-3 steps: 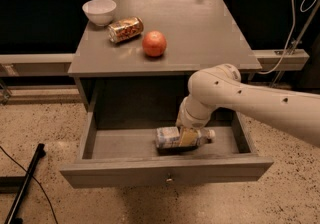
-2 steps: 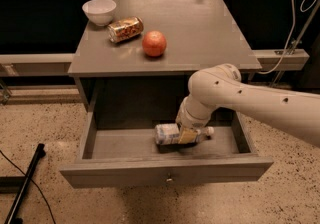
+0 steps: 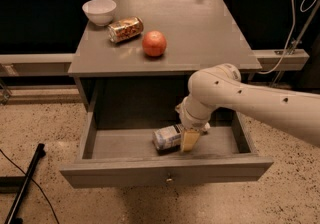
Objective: Place blue plastic bottle into top drawer
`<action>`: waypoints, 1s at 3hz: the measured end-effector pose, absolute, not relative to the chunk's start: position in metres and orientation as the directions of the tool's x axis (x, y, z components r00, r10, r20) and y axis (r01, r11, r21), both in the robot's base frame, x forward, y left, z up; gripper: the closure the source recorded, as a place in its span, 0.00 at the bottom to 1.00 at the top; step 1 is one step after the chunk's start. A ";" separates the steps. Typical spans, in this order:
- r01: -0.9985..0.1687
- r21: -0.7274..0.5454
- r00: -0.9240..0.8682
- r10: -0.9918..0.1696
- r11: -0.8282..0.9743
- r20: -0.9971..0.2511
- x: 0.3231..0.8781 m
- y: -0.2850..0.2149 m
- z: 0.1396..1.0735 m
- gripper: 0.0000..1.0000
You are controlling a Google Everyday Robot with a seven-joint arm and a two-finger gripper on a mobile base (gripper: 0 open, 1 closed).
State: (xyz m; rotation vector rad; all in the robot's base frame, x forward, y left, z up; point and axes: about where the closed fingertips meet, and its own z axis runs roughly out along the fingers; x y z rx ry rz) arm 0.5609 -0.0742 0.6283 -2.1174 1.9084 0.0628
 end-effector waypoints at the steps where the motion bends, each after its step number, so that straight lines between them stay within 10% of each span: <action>1: -0.980 -0.184 0.122 -0.967 -0.081 -0.224 0.561 -0.074 0.628 0.00; 3: -0.955 -0.254 0.205 -0.960 -0.153 -0.193 0.544 -0.072 0.693 0.00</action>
Offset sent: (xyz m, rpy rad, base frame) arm -0.0082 0.0096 0.0544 -0.0137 -0.0716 0.0728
